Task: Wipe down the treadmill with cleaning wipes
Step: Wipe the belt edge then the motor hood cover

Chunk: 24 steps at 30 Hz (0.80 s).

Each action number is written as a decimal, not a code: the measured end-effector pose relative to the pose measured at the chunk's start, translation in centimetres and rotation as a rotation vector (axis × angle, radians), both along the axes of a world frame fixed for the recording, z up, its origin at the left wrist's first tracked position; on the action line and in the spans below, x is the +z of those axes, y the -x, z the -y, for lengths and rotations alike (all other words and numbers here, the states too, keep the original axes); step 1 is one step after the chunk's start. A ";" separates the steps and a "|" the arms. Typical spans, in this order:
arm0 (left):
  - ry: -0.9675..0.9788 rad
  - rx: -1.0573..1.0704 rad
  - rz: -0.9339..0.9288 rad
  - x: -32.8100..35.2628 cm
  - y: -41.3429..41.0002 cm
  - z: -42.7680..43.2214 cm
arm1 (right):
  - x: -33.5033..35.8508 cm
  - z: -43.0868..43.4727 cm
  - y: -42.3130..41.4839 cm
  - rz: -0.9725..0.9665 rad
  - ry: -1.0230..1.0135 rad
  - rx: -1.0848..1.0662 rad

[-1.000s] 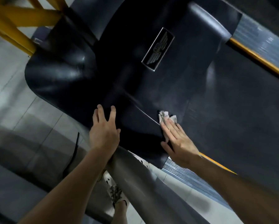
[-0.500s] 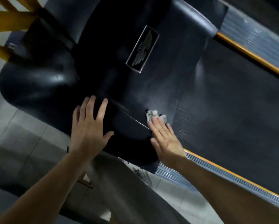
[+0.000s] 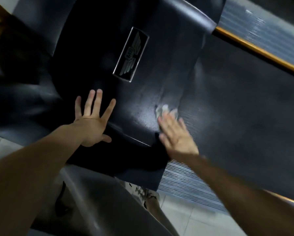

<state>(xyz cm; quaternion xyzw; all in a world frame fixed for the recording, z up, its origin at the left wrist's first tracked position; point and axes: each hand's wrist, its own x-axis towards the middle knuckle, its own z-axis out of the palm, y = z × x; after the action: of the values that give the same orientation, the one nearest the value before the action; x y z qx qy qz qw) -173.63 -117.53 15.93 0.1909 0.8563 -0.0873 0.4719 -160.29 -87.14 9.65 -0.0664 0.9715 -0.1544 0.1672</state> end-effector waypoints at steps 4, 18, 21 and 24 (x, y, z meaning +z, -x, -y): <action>-0.023 0.011 -0.012 -0.4 -0.1 0.3 | -1.4 -2.2 9.3 -0.004 -0.043 -0.387; -0.081 0.018 -0.003 -0.7 -0.2 0.5 | -0.2 2.3 13.5 -0.040 0.107 -0.595; -0.091 0.036 -0.024 -0.6 -0.3 0.3 | 2.2 9.0 7.8 -0.071 0.237 -0.067; -0.189 0.063 -0.153 -0.4 -0.9 0.9 | 2.7 7.2 6.2 -0.080 0.194 0.495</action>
<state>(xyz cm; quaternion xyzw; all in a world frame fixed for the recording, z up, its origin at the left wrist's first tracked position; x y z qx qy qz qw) -172.70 -118.47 15.56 0.2001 0.8998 -0.0056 0.3877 -166.45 -94.36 12.33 -0.3235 0.9122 -0.1986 0.1542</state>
